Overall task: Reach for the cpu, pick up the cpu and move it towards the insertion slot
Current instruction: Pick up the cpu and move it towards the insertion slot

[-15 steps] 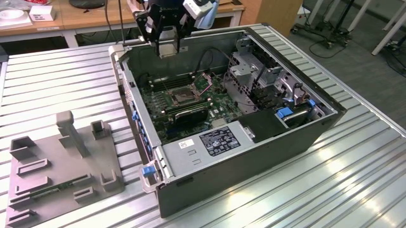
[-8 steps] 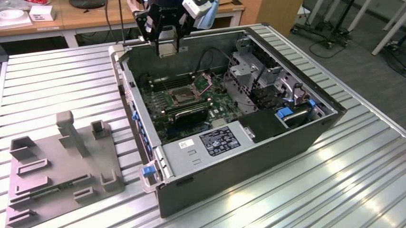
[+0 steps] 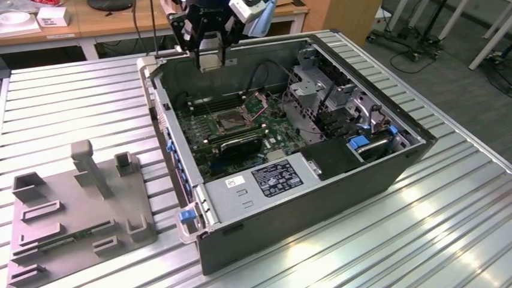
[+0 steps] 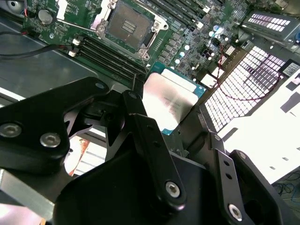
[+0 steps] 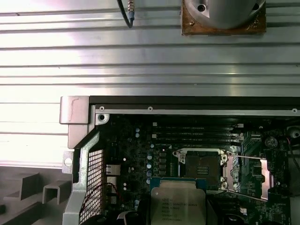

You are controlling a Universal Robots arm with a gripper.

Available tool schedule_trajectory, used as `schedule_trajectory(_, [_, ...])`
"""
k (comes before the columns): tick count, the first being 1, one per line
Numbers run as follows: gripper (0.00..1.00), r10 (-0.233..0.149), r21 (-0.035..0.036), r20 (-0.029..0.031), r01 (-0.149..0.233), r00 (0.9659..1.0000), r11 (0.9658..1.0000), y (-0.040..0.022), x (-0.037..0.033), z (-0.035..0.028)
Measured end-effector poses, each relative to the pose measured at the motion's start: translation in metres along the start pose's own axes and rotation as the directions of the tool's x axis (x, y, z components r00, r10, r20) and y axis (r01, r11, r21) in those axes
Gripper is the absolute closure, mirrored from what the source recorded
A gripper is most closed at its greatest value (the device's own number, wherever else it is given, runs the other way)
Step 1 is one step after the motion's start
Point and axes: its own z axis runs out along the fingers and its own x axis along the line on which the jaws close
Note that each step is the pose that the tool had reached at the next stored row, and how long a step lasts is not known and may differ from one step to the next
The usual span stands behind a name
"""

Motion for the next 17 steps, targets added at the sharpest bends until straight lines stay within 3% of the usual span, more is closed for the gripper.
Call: schedule_trajectory(17, [0.45,0.000,-0.0008,0.0002,0.000,1.0000,1.0000,0.0051,0.0000,0.0011])
